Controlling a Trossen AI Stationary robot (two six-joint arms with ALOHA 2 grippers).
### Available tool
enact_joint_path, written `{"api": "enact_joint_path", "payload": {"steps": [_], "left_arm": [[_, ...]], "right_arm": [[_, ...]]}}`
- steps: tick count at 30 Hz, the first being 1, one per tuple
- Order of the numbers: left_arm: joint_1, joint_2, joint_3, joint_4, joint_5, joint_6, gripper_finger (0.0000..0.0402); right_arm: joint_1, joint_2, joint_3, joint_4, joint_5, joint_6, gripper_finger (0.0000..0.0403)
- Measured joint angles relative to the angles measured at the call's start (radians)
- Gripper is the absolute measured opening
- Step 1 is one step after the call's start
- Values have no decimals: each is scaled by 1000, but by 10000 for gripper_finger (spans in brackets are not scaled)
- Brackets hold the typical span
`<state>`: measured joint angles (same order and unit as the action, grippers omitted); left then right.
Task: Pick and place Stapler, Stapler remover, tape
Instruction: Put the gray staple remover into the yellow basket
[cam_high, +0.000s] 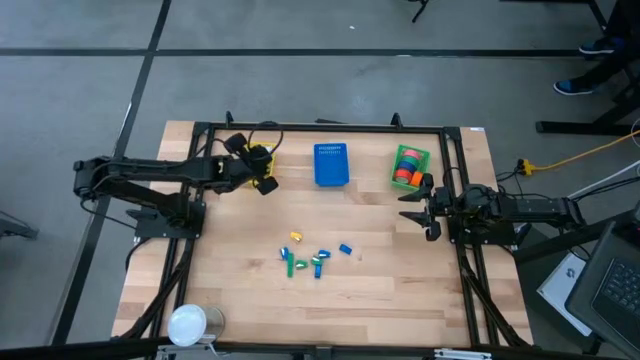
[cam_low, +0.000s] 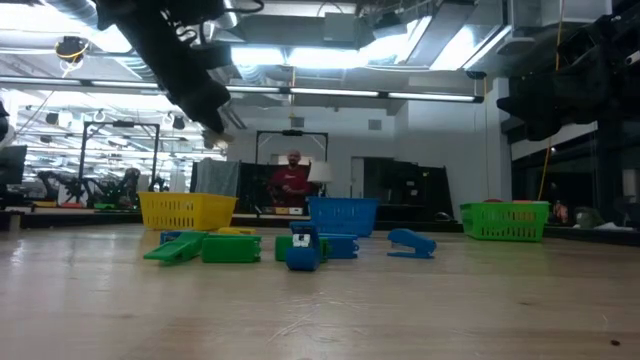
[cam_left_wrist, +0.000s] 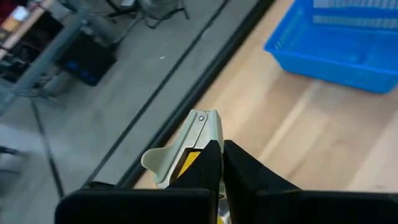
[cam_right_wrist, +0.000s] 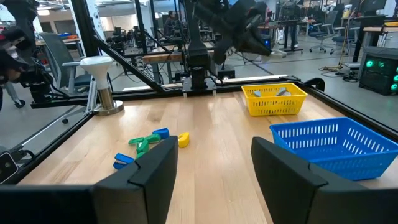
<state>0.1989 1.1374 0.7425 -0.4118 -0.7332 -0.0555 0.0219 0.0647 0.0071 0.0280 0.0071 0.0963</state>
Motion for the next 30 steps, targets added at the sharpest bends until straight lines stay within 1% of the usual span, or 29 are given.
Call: {"api": "enact_joint_path", "payload": {"steps": [5, 13, 18, 23, 30], "left_arm": [[2, -1, 0, -1, -54, -2, 4], [76, -1, 0, -19, -58, 5, 4], [148, -1, 0, -48, 37, -30, 4], [209, 0, 0, -91, 88, -80, 4], [291, 0, 0, -164, 238, -153, 4]], "right_arm": [[0, 0, 0, 0, 0, 0, 210], [0, 0, 0, 0, 0, 0, 210], [0, 0, 0, 0, 0, 0, 210], [0, 0, 0, 0, 0, 0, 210], [0, 0, 0, 0, 0, 0, 210]]}}
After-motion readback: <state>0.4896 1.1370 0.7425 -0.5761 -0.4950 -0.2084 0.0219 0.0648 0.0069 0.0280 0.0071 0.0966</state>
